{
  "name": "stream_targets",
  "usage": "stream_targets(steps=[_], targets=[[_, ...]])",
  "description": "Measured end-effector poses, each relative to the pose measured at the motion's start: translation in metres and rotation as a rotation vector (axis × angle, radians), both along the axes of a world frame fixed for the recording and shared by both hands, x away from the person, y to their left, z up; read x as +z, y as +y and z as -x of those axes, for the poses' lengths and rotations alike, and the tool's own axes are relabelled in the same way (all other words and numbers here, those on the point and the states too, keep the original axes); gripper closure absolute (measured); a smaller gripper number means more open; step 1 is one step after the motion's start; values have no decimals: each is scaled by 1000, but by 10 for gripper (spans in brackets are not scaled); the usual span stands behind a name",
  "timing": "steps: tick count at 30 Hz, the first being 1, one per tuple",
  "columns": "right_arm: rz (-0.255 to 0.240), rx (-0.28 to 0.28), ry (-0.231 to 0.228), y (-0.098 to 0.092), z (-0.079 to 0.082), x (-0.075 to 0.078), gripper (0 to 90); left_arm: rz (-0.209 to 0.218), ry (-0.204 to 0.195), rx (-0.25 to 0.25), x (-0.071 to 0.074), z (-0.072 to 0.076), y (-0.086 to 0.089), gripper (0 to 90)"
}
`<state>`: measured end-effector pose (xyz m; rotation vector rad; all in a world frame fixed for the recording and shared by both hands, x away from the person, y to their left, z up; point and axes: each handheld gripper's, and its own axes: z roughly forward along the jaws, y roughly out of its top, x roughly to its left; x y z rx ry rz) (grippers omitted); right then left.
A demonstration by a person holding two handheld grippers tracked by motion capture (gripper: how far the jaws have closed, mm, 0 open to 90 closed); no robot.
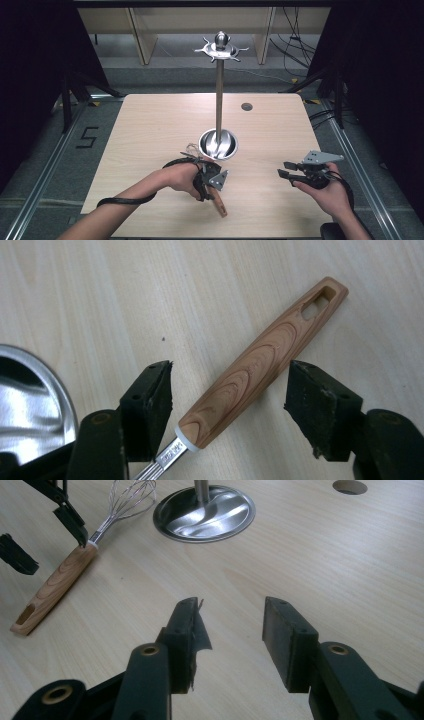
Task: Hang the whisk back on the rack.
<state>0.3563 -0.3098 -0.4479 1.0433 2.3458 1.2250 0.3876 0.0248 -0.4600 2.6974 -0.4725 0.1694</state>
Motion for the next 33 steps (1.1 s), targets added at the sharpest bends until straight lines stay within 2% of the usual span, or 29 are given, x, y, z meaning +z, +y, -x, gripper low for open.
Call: stream_targets(steps=[1, 2, 3, 7, 9, 10, 12, 15, 20, 21, 22, 23, 25, 26, 28, 29, 30, 31, 32, 33], targets=[[-3, 0, 0, 0, 0, 0, 587, -29, -9, -27, 0, -1, -2, 358], [1, 2, 2, 1, 0, 0, 586, -35, 0, -32, -1, -2, -4, 370], [18, 16, -18, 0, -1, 0, 586, -62, 21, -65, -4, -4, -8, 375], [4, 15, 0, 2, 1, -1, 586, -104, 13, -97, -9, -6, -13, 378], [11, 6, 2, 1, 2, -1, 586, -131, 34, -134, -15, -5, -18, 379], [11, 6, 2, 1, 2, -1, 586, -131, 34, -134, -15, -5, -18, 392], [1, 0, 4, 2, 3, 0, 586, -180, 58, -149, -20, -3, -20, 413], [28, 17, -11, 3, 3, 1, 586, -193, 59, -152, -19, -2, -20, 464], [24, 16, -8, 4, 4, 1, 586, -223, 60, -138, -18, 1, -19, 530], [24, 15, -6, 4, 4, 1, 587, -241, 58, -122, -17, 4, -19, 541], [24, 15, -6, 4, 4, 1, 587, -241, 58, -122, -17, 4, -19, 552], [23, 16, -8, 4, 3, 0, 586, -255, 61, -94, -16, 6, -18, 571], [23, 17, -5, 4, 3, 0, 586, -245, 55, -76, -15, 6, -18, 645], [23, 17, -5, 4, 3, 0, 586, -255, 49, -54, -14, 6, -17, 645], [23, 17, -5, 4, 3, 0, 586, -253, 73, 17, -13, 4, -15, 674], [25, 22, -9, 4, 3, 0, 586, -245, 67, 6, -13, 3, -13, 680], [25, 22, -9, 4, 3, 0, 586, -240, 63, 15, -13, 3, -12, 680], [25, 17, -9, 4, 3, 0, 586, -251, 36, 23, -9, 1, -10, 681], [25, 17, -9, 4, 3, 0, 586, -251, 36, 23, -9, 1, -10, 682], [21, 15, -9, 4, 3, 0, 586, -208, 63, 63, -9, 3, -8, 682]])
